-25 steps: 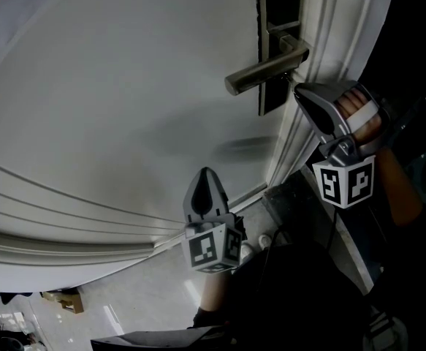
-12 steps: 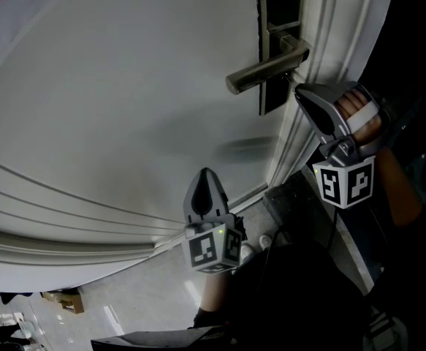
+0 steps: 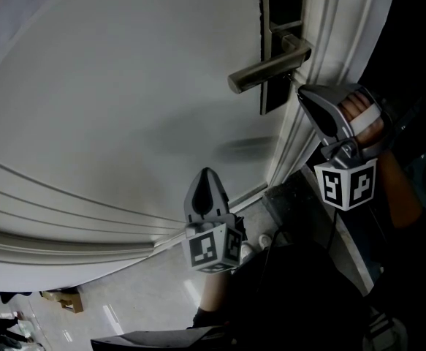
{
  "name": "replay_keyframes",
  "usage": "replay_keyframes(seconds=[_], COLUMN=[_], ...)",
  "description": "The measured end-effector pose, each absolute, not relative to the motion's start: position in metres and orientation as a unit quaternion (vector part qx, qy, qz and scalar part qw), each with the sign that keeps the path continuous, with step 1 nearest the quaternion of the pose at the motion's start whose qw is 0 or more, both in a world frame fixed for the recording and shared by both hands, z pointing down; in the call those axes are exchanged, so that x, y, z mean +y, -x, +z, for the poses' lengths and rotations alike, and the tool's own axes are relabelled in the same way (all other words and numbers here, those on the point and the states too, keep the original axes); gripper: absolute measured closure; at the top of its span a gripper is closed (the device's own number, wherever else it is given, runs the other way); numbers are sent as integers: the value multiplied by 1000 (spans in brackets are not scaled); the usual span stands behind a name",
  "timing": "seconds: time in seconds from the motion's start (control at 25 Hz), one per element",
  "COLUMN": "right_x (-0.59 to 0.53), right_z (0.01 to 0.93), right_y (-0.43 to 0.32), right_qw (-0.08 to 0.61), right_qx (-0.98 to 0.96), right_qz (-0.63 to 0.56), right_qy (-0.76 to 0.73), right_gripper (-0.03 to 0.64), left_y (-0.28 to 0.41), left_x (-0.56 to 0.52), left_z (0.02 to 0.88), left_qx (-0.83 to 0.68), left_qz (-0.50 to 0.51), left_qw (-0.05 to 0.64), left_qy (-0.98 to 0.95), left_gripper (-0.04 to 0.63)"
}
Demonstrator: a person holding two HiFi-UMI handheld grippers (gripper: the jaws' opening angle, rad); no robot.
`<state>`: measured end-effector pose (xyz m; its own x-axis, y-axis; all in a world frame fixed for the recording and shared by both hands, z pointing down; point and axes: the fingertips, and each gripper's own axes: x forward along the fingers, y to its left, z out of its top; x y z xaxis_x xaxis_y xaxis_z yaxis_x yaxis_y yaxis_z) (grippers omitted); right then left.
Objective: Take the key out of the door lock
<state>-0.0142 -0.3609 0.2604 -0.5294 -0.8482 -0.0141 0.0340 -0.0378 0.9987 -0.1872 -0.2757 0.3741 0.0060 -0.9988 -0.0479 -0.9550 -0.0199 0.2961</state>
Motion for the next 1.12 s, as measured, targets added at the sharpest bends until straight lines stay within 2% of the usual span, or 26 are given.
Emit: replay_keyframes(seconds=[0.64, 1.12], right_x=[-347, -322], right_z=[258, 271], right_y=[13, 11], right_qw=[341, 274], right_qx=[-604, -692], right_qz=[-633, -534], right_qy=[-344, -401], right_gripper=[604, 604], left_y=[186, 178], left_x=[-271, -272], left_z=[372, 367], left_qx=[-692, -687], left_qz=[-122, -117], left_qw=[92, 86], left_qy=[-706, -712], left_gripper=[595, 595])
